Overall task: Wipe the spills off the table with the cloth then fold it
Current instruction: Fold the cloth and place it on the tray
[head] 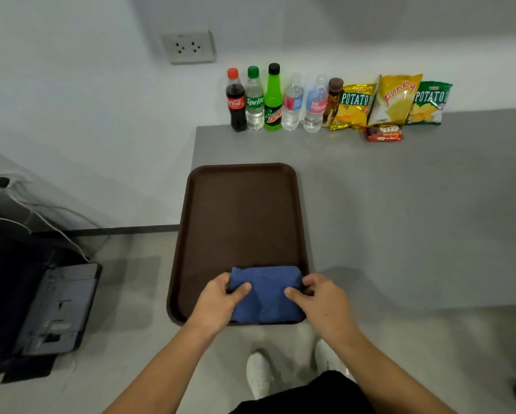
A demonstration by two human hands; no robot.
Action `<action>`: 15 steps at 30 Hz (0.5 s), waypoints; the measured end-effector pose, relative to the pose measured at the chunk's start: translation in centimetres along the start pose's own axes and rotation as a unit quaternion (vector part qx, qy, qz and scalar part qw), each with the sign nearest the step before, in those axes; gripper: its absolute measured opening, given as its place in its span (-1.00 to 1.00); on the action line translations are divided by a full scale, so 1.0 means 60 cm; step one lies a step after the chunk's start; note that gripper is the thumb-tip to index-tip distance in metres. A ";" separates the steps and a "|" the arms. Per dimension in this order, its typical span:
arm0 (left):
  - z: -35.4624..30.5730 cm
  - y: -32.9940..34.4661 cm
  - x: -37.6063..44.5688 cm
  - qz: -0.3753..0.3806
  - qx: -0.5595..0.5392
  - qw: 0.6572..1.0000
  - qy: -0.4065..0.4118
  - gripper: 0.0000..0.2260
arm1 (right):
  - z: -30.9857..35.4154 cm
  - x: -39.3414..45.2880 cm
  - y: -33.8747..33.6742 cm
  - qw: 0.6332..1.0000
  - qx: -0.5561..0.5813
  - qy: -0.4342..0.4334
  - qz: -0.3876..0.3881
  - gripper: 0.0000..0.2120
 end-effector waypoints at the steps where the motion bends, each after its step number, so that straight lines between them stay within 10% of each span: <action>1: 0.005 -0.001 -0.001 0.001 0.003 1.000 -0.002 -0.94 | 0.001 -0.002 0.002 1.000 -0.022 -0.002 -0.012 -0.53; 8: 0.013 -0.013 -0.001 -0.011 0.105 0.994 -0.011 -0.53 | 0.029 -0.020 0.002 0.960 -0.208 -0.120 -0.143 -0.56; 15: -0.009 -0.026 -0.006 -0.041 0.193 0.976 0.089 -0.57 | 0.035 -0.026 0.036 0.918 -0.295 -0.232 -0.131 -0.57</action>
Point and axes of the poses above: each hand's wrist, its own x-axis towards the middle knuckle, its own y-axis out of the palm, z = x × y, the point moved 8 cm from there along x, towards the middle knuckle, and after that the axes turned 15 degrees about y, right-handed, at the moved point
